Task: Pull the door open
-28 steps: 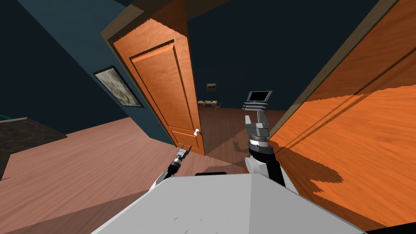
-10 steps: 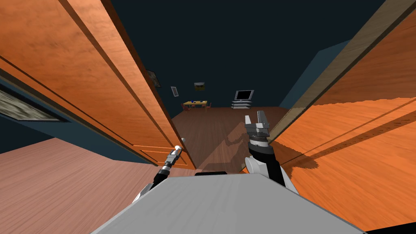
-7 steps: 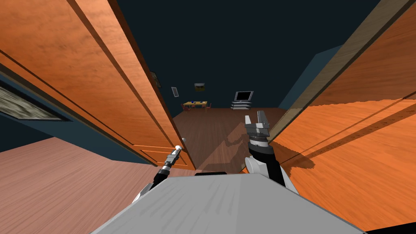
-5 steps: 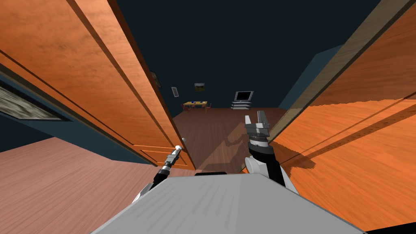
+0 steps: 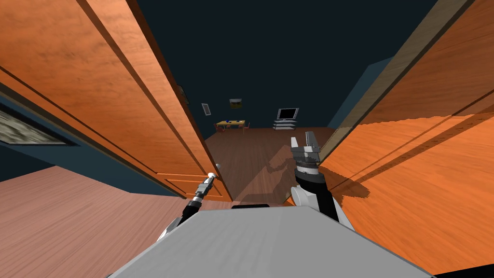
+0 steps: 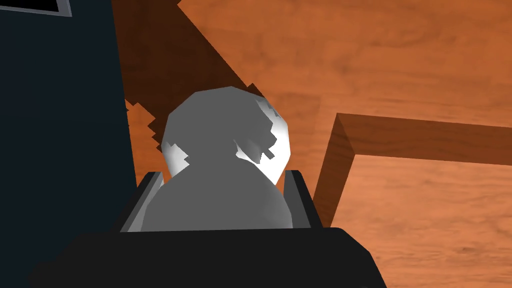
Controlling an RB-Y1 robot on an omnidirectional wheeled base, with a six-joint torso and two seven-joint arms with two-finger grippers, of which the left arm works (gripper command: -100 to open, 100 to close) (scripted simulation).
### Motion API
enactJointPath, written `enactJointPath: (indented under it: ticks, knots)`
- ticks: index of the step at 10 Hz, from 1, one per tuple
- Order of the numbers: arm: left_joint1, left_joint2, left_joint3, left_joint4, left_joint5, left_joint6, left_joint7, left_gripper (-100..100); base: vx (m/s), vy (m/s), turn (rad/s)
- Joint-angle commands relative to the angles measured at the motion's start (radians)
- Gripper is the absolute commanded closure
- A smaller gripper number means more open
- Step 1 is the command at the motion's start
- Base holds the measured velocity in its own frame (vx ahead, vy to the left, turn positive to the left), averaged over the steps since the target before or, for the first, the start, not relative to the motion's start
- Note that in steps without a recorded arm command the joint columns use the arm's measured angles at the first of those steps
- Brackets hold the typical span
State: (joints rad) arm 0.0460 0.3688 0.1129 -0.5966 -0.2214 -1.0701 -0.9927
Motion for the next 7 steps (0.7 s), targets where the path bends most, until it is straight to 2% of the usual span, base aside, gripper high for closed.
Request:
enactJointPath:
  ticks: [1, 6, 7]
  knots:
    - [0.000, -0.002, -0.005, -0.002, 0.012, 0.002, 0.044, 100, -0.036, 0.027, -0.054]
    - [-0.005, -0.004, -0.019, -0.005, 0.056, 0.012, 0.176, 100, -0.046, 0.025, -0.068]
    - [-0.005, -0.004, -0.019, -0.005, 0.056, 0.012, 0.185, 100, -0.034, 0.018, -0.030]
